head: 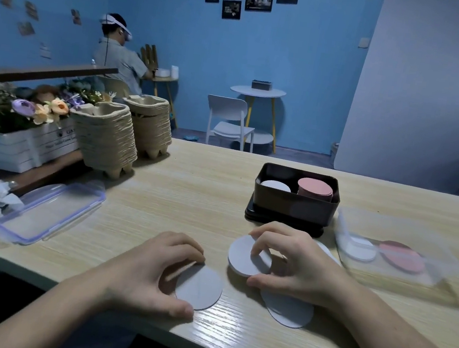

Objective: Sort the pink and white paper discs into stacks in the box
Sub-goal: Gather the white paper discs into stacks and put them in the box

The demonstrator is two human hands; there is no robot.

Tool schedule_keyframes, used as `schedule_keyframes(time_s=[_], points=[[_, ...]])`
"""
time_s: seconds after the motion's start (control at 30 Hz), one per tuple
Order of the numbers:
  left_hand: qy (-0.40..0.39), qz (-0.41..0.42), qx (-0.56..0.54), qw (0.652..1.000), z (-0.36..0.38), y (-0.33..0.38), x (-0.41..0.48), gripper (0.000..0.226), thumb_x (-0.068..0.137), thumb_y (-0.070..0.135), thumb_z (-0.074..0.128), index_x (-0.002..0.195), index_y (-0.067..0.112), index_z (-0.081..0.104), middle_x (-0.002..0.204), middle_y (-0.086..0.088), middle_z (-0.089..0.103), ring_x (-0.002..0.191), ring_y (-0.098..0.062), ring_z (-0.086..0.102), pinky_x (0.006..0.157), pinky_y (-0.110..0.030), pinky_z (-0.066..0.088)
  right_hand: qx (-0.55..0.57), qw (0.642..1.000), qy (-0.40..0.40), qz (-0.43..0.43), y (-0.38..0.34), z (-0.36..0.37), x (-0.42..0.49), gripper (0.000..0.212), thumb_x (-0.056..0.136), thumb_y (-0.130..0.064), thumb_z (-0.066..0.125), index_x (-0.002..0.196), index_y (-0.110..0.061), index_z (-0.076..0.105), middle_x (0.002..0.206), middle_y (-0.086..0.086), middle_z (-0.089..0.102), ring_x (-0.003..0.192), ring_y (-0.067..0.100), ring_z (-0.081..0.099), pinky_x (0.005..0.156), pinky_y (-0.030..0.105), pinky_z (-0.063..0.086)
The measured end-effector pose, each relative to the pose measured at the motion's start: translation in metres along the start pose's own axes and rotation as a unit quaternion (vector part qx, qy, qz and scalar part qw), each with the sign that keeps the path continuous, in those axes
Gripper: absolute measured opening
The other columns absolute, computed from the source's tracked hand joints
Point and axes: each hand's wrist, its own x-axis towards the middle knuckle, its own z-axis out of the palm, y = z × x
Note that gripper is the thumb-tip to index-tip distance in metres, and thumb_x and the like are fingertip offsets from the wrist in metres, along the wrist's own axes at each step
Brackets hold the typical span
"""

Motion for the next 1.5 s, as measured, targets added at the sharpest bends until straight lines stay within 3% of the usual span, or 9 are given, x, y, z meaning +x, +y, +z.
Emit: schedule_keyframes(time_s=[0.2, 0.37, 0.53, 0.6, 0.7, 0.8, 1.03, 1.37, 1.5], points=[[0.04, -0.006, -0.007, 0.999, 0.004, -0.001, 0.006, 0.051, 0.069, 0.054, 0.084, 0.11, 0.034, 0.063, 0.121, 0.027, 0.053, 0.124, -0.003, 0.052, 0.102, -0.03, 0.048, -0.022, 0.999, -0.019, 0.023, 0.004, -0.002, -0.002, 0.039, 0.08, -0.063, 0.079, 0.099, -0.033, 0.064, 0.132, -0.02, 0.055, 0.106, 0.008, 0.063, 0.081, 0.027, 0.055], [0.081, 0.005, -0.058, 0.995, 0.001, -0.004, 0.018, 0.05, 0.072, 0.052, 0.084, 0.113, 0.036, 0.062, 0.118, 0.026, 0.057, 0.119, -0.006, 0.058, 0.096, -0.03, 0.054, -0.022, 0.999, -0.032, 0.031, 0.004, -0.004, -0.002, 0.036, 0.081, -0.059, 0.08, 0.098, -0.033, 0.063, 0.131, -0.02, 0.055, 0.096, 0.002, 0.06, 0.074, 0.014, 0.048], [0.117, 0.03, -0.063, 0.991, 0.001, 0.003, 0.041, 0.052, 0.074, 0.057, 0.08, 0.118, 0.043, 0.056, 0.117, 0.031, 0.057, 0.116, 0.0, 0.057, 0.082, -0.02, 0.058, -0.015, 0.999, -0.018, 0.031, 0.007, -0.002, 0.0, 0.04, 0.078, -0.057, 0.083, 0.095, -0.037, 0.053, 0.124, -0.016, 0.06, 0.098, 0.008, 0.063, 0.076, 0.025, 0.056], [0.121, 0.043, -0.028, 0.991, 0.003, 0.005, 0.053, 0.058, 0.077, 0.061, 0.078, 0.126, 0.04, 0.055, 0.119, 0.031, 0.056, 0.113, 0.003, 0.056, 0.083, -0.023, 0.058, 0.003, 0.999, -0.006, 0.046, 0.008, -0.002, 0.0, 0.045, 0.077, -0.058, 0.083, 0.101, -0.039, 0.05, 0.119, -0.013, 0.061, 0.103, 0.015, 0.064, 0.081, 0.037, 0.058], [0.128, 0.057, 0.009, 0.99, 0.009, 0.007, 0.066, 0.065, 0.079, 0.065, 0.075, 0.133, 0.033, 0.056, 0.12, 0.021, 0.059, 0.108, 0.001, 0.055, 0.086, -0.028, 0.055, 0.017, 0.999, 0.004, 0.051, 0.009, -0.001, 0.0, 0.052, 0.08, -0.055, 0.084, 0.119, -0.037, 0.054, 0.12, -0.015, 0.061, 0.11, 0.013, 0.062, 0.088, 0.037, 0.057], [0.13, 0.07, 0.024, 0.989, 0.018, 0.01, 0.072, 0.066, 0.081, 0.066, 0.071, 0.134, 0.029, 0.056, 0.121, 0.017, 0.059, 0.108, -0.002, 0.054, 0.084, -0.029, 0.056, 0.004, 1.0, 0.016, 0.023, 0.009, -0.001, 0.0, 0.051, 0.084, -0.053, 0.082, 0.124, -0.034, 0.056, 0.123, -0.018, 0.059, 0.111, 0.007, 0.06, 0.09, 0.029, 0.054], [0.149, 0.083, 0.018, 0.985, 0.029, 0.014, 0.072, 0.06, 0.089, 0.062, 0.067, 0.136, 0.025, 0.057, 0.129, 0.012, 0.062, 0.114, -0.007, 0.058, 0.085, -0.031, 0.059, -0.01, 1.0, 0.015, 0.011, 0.007, 0.001, 0.003, 0.033, 0.088, -0.054, 0.078, 0.105, -0.032, 0.062, 0.134, -0.014, 0.057, 0.128, -0.003, 0.052, 0.088, 0.009, 0.043], [0.185, 0.104, 0.007, 0.977, 0.037, 0.011, 0.071, 0.062, 0.086, 0.055, 0.074, 0.135, 0.022, 0.057, 0.132, 0.008, 0.068, 0.118, -0.009, 0.065, 0.092, -0.032, 0.058, -0.006, 0.999, 0.042, -0.011, 0.007, 0.005, 0.006, 0.035, 0.085, -0.052, 0.081, 0.104, -0.032, 0.059, 0.134, -0.012, 0.06, 0.127, -0.004, 0.053, 0.096, 0.019, 0.047], [0.184, 0.117, -0.01, 0.976, 0.036, 0.011, 0.071, 0.053, 0.086, 0.053, 0.074, 0.128, 0.03, 0.052, 0.137, 0.008, 0.066, 0.117, -0.008, 0.065, 0.093, -0.03, 0.057, -0.004, 0.998, 0.056, -0.028, 0.012, 0.01, 0.007, 0.035, 0.086, -0.049, 0.081, 0.106, -0.031, 0.06, 0.142, -0.006, 0.059, 0.133, 0.007, 0.055, 0.102, 0.03, 0.051]])
